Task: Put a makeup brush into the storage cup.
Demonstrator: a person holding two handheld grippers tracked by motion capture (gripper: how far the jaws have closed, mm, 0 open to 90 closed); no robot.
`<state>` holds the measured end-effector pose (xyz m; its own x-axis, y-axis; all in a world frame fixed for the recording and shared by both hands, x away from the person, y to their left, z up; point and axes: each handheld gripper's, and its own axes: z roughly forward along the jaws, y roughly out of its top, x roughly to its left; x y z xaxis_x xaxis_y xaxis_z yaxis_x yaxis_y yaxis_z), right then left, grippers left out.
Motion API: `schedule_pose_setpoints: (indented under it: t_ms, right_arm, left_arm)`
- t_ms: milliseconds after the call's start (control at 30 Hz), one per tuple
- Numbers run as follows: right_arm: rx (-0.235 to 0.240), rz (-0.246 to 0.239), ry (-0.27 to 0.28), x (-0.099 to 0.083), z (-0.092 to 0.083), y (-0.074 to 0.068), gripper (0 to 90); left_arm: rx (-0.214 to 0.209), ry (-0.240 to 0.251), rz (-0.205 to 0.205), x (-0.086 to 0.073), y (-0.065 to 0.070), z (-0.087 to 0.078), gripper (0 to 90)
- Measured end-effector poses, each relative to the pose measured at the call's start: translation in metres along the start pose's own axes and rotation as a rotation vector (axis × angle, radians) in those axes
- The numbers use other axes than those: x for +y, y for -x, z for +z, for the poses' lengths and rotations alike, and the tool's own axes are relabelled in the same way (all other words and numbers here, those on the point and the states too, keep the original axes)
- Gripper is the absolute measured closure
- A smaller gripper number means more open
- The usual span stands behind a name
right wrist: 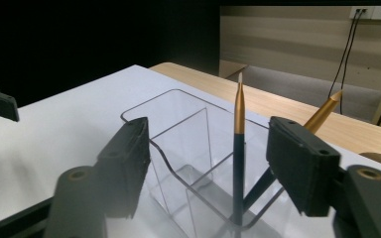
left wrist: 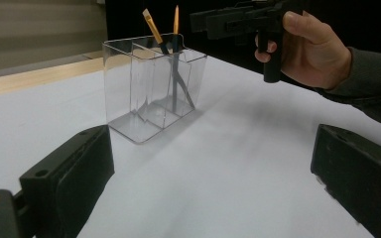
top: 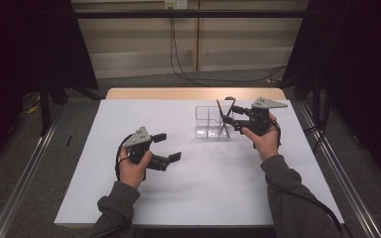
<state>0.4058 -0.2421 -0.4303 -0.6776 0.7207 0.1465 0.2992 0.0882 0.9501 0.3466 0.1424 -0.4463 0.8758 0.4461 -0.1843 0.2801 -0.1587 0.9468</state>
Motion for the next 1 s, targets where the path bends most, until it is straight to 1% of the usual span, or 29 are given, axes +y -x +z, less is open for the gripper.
schedule_pose_setpoints:
  t_ms: [67, 100, 133, 167, 200, 233, 267, 333, 567, 633, 700, 767, 833, 867, 1000]
  right_arm:
    - [0.001, -0.003, -0.001, 0.0, 0.0, -0.001, 28.1]
    - [-0.01, -0.008, -0.006, 0.0, -0.001, -0.001, 26.4]
    - [-0.008, -0.006, -0.009, 0.0, -0.001, -0.002, 24.9]
    - [-0.006, -0.014, -0.013, 0.0, -0.001, -0.002, 22.8]
    - [-0.013, -0.019, -0.022, 0.0, -0.002, -0.002, 20.8]
    - [-0.009, -0.019, -0.029, -0.001, -0.002, -0.002, 19.9]
    - [-0.014, -0.025, -0.03, -0.001, -0.003, -0.002, 18.6]
    - [-0.006, -0.023, -0.027, -0.001, -0.004, -0.002, 16.5]
    - [-0.009, -0.023, -0.025, 0.0, -0.008, -0.004, 15.9]
    - [-0.002, -0.022, -0.023, 0.0, -0.009, -0.004, 15.9]
    - [-0.004, -0.024, -0.03, 0.0, -0.01, -0.005, 15.4]
    - [0.005, -0.02, -0.029, -0.001, -0.011, -0.006, 15.0]
    - [-0.003, -0.028, -0.032, -0.001, -0.012, -0.006, 14.5]
    - [0.004, -0.025, -0.029, -0.001, -0.012, -0.006, 14.3]
    - [0.008, -0.027, -0.03, 0.0, -0.013, -0.007, 12.7]
  left_arm:
    - [0.003, 0.007, -0.006, 0.0, 0.0, 0.001, 2.8]
    - [0.002, 0.0, 0.001, 0.0, 0.0, 0.001, 2.8]
    - [0.001, 0.0, 0.0, 0.0, 0.0, 0.001, 2.8]
    - [0.0, 0.002, 0.0, 0.0, 0.0, 0.001, 2.9]
    - [-0.001, 0.0, 0.001, 0.001, 0.0, 0.001, 2.8]
    - [0.0, -0.001, 0.0, 0.0, -0.001, 0.001, 2.8]
    - [0.0, 0.0, 0.0, 0.0, -0.001, 0.001, 2.8]
    - [-0.002, 0.002, 0.002, 0.0, -0.001, 0.001, 2.8]
    - [0.0, -0.001, 0.004, 0.001, -0.001, 0.002, 2.8]
    - [0.0, -0.001, 0.004, 0.001, -0.001, 0.002, 2.8]
    - [0.001, 0.0, 0.002, 0.0, -0.001, 0.002, 2.8]
    - [-0.004, -0.002, -0.001, 0.0, -0.001, 0.002, 2.8]
    - [-0.004, -0.002, 0.0, -0.001, -0.001, 0.002, 2.8]
    - [-0.008, 0.002, -0.002, -0.001, -0.001, 0.002, 2.8]
    - [-0.011, 0.005, -0.001, 0.0, -0.001, 0.003, 2.8]
